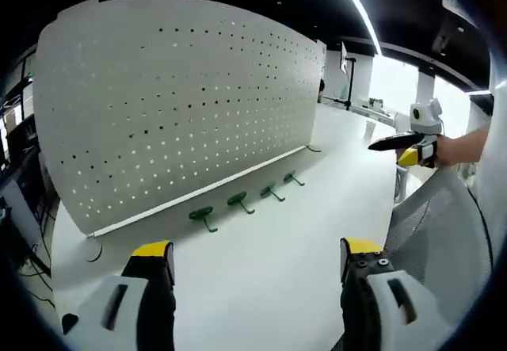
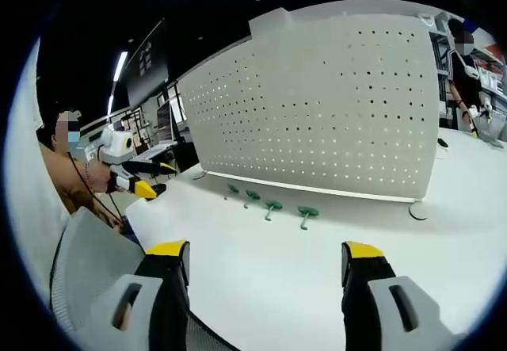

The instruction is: Insert the hook assembly into the mounting plate slot until the hook locks in place.

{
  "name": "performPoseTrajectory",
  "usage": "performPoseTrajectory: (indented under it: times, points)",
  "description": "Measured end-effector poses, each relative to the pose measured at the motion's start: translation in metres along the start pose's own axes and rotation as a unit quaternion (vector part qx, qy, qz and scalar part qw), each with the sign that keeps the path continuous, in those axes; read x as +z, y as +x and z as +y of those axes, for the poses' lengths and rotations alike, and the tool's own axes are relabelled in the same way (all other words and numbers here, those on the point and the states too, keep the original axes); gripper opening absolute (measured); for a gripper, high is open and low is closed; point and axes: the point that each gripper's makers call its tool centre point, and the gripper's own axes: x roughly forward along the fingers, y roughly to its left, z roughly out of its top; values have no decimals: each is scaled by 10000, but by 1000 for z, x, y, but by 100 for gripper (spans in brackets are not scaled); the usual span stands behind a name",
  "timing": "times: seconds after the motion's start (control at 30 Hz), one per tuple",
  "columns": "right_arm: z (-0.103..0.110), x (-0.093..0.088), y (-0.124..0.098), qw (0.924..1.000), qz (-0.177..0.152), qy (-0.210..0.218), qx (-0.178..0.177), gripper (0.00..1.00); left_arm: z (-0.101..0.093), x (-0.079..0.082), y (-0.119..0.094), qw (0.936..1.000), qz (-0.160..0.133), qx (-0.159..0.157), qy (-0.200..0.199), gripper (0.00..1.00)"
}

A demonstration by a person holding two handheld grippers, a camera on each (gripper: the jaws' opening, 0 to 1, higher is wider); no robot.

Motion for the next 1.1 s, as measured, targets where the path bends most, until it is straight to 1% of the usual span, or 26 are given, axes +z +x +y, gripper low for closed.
performPoseTrajectory:
  times: [0.17, 0.5, 0.67, 0.8, 0.97, 1.1]
  points:
    - [0, 0, 1, 10000, 13, -31, 11, 76, 5, 2, 9, 9996, 165, -138, 178, 89]
    - [1, 0, 5, 9999, 53, -89, 57, 76, 14, 8, 24, 9973, 385, -404, 483, 89]
    - [1, 0, 6, 9999, 81, -112, 66, 76, 18, 6, 30, 9950, 568, -533, 632, 89]
    - [0, -1, 6, 9999, 102, -99, 70, 76, 21, 5, 34, 9939, 653, -614, 650, 90]
    - [0, -2, 7, 9999, 123, -89, 74, 75, 24, 2, 42, 9902, 832, -767, 813, 90]
    - [-2, -2, 8, 9999, 133, -72, 62, 75, 25, 2, 46, 9885, 917, -826, 878, 90]
